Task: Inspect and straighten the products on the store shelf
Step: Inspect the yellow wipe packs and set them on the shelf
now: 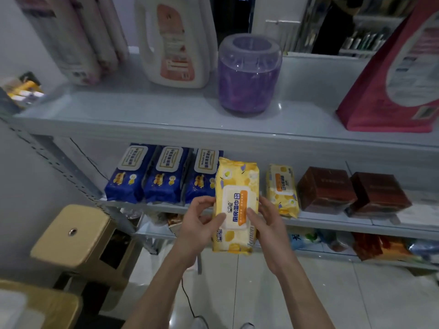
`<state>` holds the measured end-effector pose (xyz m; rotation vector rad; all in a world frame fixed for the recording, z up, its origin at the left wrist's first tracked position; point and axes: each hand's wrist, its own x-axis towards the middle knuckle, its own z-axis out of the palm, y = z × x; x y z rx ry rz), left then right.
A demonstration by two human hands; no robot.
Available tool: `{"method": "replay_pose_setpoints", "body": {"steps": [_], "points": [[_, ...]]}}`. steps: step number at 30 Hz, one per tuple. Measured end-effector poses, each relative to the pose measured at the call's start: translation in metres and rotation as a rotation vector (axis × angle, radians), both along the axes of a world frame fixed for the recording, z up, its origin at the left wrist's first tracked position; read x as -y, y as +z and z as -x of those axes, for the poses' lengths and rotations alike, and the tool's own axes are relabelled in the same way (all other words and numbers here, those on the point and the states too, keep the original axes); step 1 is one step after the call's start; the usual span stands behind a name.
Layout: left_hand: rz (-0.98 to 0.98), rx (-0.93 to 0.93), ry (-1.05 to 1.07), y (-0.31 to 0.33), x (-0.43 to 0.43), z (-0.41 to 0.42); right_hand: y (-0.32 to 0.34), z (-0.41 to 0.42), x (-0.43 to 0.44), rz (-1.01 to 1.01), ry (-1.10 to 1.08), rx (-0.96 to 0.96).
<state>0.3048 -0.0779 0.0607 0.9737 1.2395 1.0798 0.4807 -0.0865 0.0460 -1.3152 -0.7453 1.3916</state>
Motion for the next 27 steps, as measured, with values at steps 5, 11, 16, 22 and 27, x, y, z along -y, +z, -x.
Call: {"method": "replay_pose_setpoints", "body": {"steps": [5, 11, 16, 22, 27], "points": [[-0.005, 0.021, -0.049, 0.005, 0.009, 0.005, 0.004, 0.001, 0.006, -0.012, 0.046, 0.001], [-0.014, 0.068, -0.046, 0.011, 0.015, 0.006, 0.01, 0.003, 0.011, -0.047, 0.052, -0.005], [-0.032, 0.089, -0.038, 0.014, 0.016, 0.007, 0.016, 0.004, 0.014, -0.084, 0.059, 0.001], [-0.038, 0.097, -0.032, 0.014, 0.017, 0.01, 0.021, 0.009, 0.02, -0.127, 0.043, 0.042], [-0.052, 0.123, -0.055, 0.012, 0.021, 0.016, 0.028, 0.013, 0.025, -0.162, 0.052, 0.067]]}}
